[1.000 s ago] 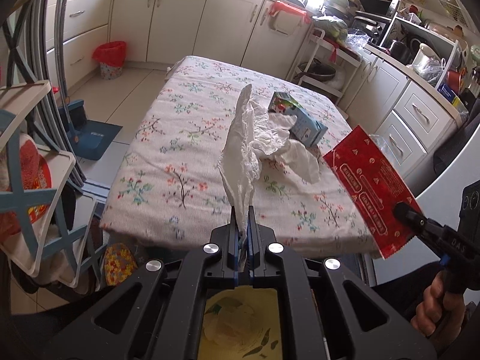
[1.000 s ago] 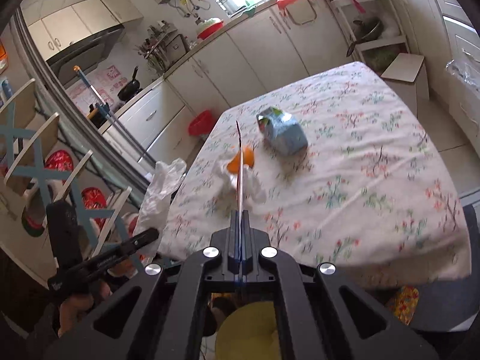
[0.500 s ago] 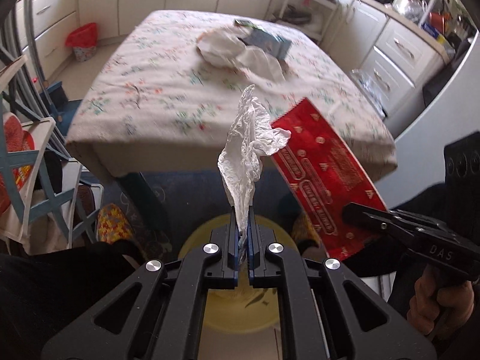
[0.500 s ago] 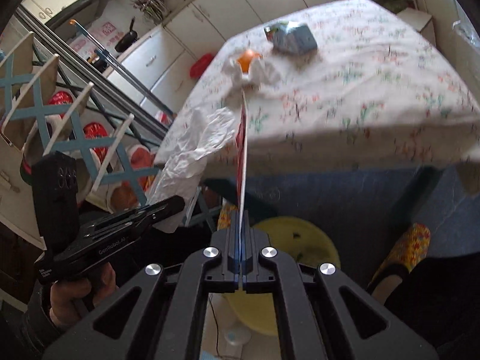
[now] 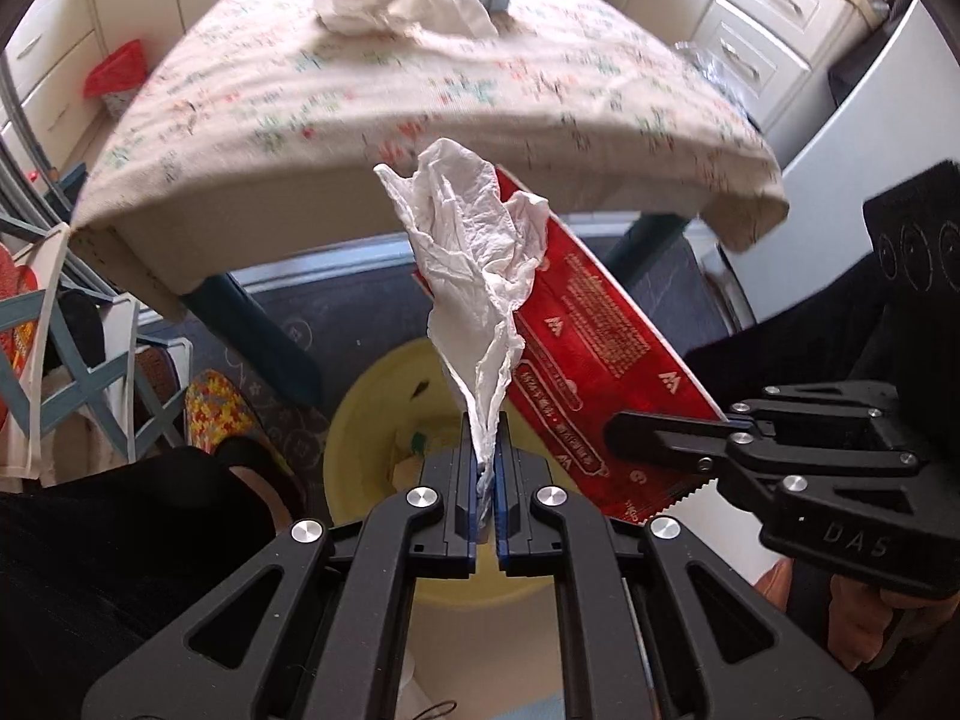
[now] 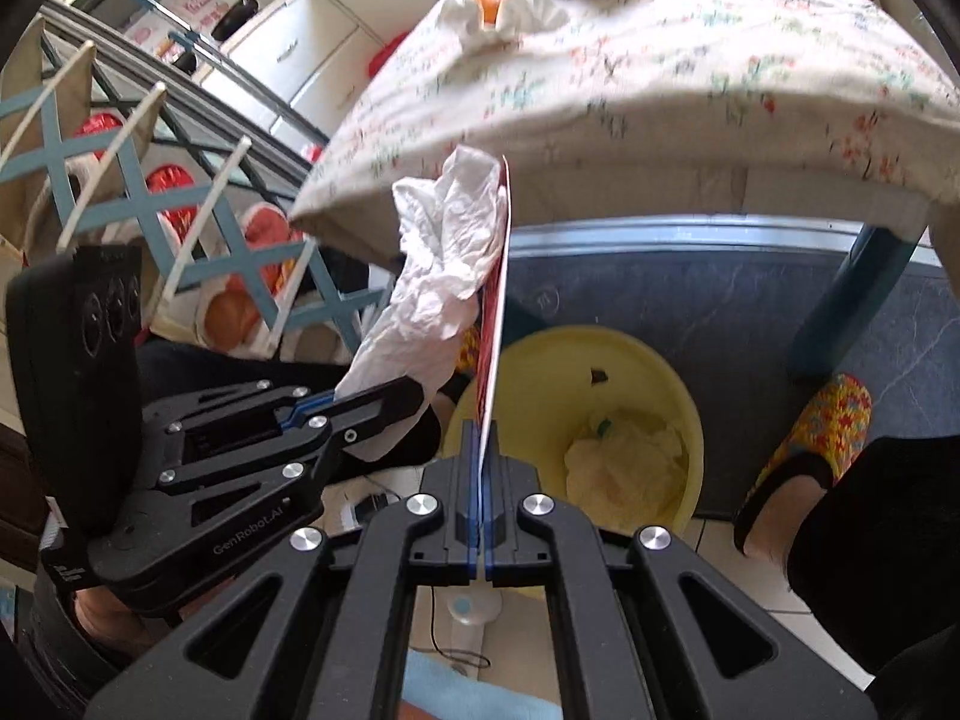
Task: Collect trash
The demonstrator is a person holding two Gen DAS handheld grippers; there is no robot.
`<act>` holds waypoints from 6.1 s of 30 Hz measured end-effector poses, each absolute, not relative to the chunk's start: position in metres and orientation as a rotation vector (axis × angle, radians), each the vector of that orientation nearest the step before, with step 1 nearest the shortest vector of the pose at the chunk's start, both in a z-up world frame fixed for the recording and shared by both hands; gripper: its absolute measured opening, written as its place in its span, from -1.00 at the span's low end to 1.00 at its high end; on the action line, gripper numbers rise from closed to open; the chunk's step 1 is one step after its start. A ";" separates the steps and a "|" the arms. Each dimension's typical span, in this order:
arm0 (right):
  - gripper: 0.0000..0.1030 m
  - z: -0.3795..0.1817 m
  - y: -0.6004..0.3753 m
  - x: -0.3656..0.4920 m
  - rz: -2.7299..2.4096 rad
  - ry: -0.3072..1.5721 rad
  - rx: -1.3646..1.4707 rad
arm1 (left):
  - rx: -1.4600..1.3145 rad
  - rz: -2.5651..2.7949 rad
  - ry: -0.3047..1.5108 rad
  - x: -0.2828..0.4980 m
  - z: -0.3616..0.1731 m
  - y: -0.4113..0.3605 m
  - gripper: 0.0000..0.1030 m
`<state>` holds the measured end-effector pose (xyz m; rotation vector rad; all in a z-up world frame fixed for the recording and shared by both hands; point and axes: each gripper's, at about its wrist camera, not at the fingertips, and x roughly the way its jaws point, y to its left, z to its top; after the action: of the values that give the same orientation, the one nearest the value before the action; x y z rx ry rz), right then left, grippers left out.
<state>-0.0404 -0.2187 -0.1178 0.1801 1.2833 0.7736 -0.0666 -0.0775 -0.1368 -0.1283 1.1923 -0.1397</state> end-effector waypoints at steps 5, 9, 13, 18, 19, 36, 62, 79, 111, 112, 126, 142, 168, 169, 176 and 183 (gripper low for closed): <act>-0.96 -0.127 -0.214 -0.046 0.775 1.334 0.142 | -0.096 -0.150 1.254 -0.073 -0.150 -0.081 -0.92; -0.96 -0.134 -0.212 -0.048 0.770 1.372 0.122 | -0.089 -0.157 1.302 -0.078 -0.159 -0.079 -0.89; -0.96 -0.142 -0.208 -0.050 0.757 1.421 0.098 | -0.087 -0.161 1.330 -0.079 -0.163 -0.082 -0.58; -0.84 -0.151 -0.207 -0.050 0.722 1.468 0.078 | -0.045 -0.165 1.341 -0.080 -0.163 -0.089 -0.16; -0.70 -0.152 -0.208 -0.050 0.704 1.469 0.071 | -0.047 -0.158 1.342 -0.079 -0.163 -0.088 -0.15; -0.01 -0.129 -0.226 -0.042 0.669 1.319 0.196 | -0.205 -0.071 1.162 -0.077 -0.130 -0.059 0.01; 0.18 -0.026 -0.231 0.070 0.569 0.863 0.072 | -0.330 -0.028 0.947 0.085 -0.067 0.004 0.34; 0.24 -0.025 -0.224 0.153 0.564 0.889 0.181 | -0.470 0.048 0.997 0.191 -0.099 0.034 -0.83; 0.02 -0.067 -0.140 0.235 0.476 0.964 -0.104 | -0.533 0.114 0.912 0.145 -0.062 0.113 -0.94; -0.03 -0.068 -0.140 0.235 0.481 0.969 -0.099 | -0.531 0.111 0.913 0.145 -0.062 0.112 -0.94; -0.03 -0.066 -0.144 0.237 0.467 0.968 -0.088 | -0.526 0.107 0.920 0.146 -0.064 0.110 -0.94; 0.40 -0.080 -0.062 0.213 0.685 0.986 -0.175 | -0.538 0.109 0.911 0.141 -0.063 0.119 -0.94; -0.81 -0.046 -0.094 0.218 0.746 0.933 0.017 | -0.538 0.088 0.908 0.141 -0.059 0.120 -0.94; -0.81 -0.047 -0.095 0.218 0.755 0.942 0.029 | -0.538 0.088 0.909 0.141 -0.059 0.120 -0.94; 0.06 -0.054 -0.090 0.216 0.728 0.974 -0.008 | -0.539 0.086 0.911 0.141 -0.060 0.119 -0.94; -0.28 -0.075 -0.085 0.219 0.684 1.042 -0.081 | -0.534 0.079 0.913 0.142 -0.060 0.117 -0.94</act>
<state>0.2190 -0.0849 -0.0746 -0.0805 1.0421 0.6842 0.1424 0.1171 -0.0600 -0.5345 0.9132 0.0786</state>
